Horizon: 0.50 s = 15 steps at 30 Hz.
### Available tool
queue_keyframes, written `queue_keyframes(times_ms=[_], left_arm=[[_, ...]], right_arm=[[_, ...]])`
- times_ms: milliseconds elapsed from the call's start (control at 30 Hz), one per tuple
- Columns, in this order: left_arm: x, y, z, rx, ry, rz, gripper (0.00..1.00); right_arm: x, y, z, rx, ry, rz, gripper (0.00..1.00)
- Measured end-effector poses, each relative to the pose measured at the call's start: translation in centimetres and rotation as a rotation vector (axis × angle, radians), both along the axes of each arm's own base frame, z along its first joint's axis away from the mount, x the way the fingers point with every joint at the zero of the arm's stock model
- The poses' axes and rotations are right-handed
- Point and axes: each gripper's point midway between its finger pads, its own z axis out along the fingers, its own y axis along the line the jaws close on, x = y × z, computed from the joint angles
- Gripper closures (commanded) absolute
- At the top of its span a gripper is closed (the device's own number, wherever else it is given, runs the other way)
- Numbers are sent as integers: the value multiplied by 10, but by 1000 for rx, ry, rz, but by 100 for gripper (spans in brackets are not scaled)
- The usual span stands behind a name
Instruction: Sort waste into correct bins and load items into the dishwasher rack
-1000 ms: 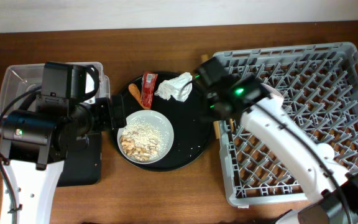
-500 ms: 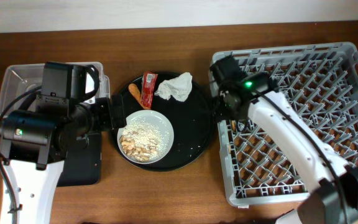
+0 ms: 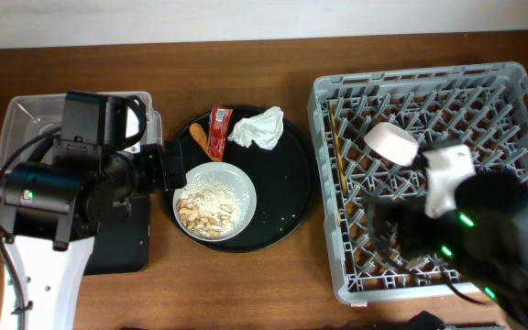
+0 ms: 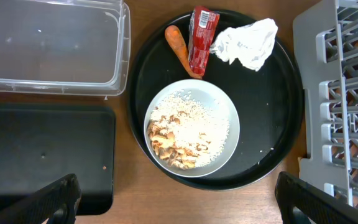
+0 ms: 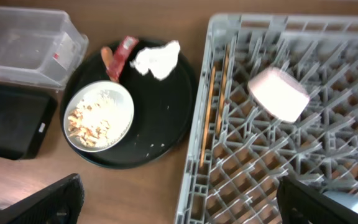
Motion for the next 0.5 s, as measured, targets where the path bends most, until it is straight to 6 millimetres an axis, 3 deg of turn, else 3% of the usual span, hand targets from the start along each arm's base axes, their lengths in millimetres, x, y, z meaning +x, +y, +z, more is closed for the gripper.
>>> queue_keyframes(times_ms=[100,200,233,267,333,367,500], left_arm=[[0,0,0,0,1,0,1],[0,0,0,0,1,0,1],[0,0,0,0,1,0,1],[0,0,0,0,0,0,1],[0,0,0,0,1,0,1],[0,0,0,0,0,0,1],[0,0,0,0,1,0,1]], right_arm=[[-12,-20,33,7,-244,16,2],[0,-46,35,5,-425,-102,2],[11,-55,16,-12,-451,-158,2],[20,-61,-17,-37,-424,-185,2],[31,-65,-52,-32,-442,-210,2],[33,-70,-93,-38,-409,-224,2],[34,-73,-162,-2,-452,-224,2]])
